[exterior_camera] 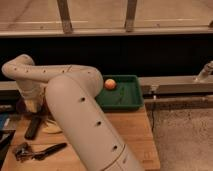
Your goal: Wipe purple bowl with sponge
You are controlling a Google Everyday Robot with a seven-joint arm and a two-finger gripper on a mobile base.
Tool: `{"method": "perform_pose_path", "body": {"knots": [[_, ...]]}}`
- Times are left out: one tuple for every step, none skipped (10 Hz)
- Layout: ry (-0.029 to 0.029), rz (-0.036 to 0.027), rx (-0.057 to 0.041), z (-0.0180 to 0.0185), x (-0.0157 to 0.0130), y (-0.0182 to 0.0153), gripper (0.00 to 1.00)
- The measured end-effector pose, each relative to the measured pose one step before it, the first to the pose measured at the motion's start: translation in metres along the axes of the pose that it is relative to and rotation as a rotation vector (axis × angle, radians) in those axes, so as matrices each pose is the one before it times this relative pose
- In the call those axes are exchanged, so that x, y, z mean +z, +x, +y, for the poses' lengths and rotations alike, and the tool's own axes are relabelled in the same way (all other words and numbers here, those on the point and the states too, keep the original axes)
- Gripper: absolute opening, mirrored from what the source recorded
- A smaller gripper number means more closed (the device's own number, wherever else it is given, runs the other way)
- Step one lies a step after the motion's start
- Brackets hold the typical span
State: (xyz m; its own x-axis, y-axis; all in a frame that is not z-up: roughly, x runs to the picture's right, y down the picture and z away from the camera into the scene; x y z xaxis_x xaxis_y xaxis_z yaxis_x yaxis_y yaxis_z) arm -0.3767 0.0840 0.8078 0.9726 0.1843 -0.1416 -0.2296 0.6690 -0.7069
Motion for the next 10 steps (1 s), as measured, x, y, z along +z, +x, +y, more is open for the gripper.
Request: {"method": "perform_pose_path", "body": {"knots": [[0.00442, 0.00462, -0.00134, -0.00622, -0.00172, -0.00174, 0.0], [0.00221, 0.00114, -0.0119, -0.00375, -0.00091, -0.00848, 0.0], [0.00374, 0.00343, -0.0208, -0.0022, -0.00067, -0.01193, 0.0], [0.0065, 0.00008, -0.02346, -0.00141, -0.00235, -0.01095, 0.0], [0.00545, -0.00275, -0.01975, 0.00196, -0.00254, -0.00711, 0.0], [0.00453, -0.00145, -0.01427, 0.00334, -0.00189, -0.00318, 0.0], [0.00385, -0.00132, -0.01285, 0.00447, -0.00261, -0.00217, 0.0], [0.00477, -0.02175, -0.0242, 0.00981, -0.00389, -0.00514, 0.0], [0.00086, -0.02828, -0.00805, 0.00594, -0.00251, -0.00216, 0.0], [0.00065, -0.05857, -0.00955, 0.00483, -0.00412, 0.00284, 0.0]]}}
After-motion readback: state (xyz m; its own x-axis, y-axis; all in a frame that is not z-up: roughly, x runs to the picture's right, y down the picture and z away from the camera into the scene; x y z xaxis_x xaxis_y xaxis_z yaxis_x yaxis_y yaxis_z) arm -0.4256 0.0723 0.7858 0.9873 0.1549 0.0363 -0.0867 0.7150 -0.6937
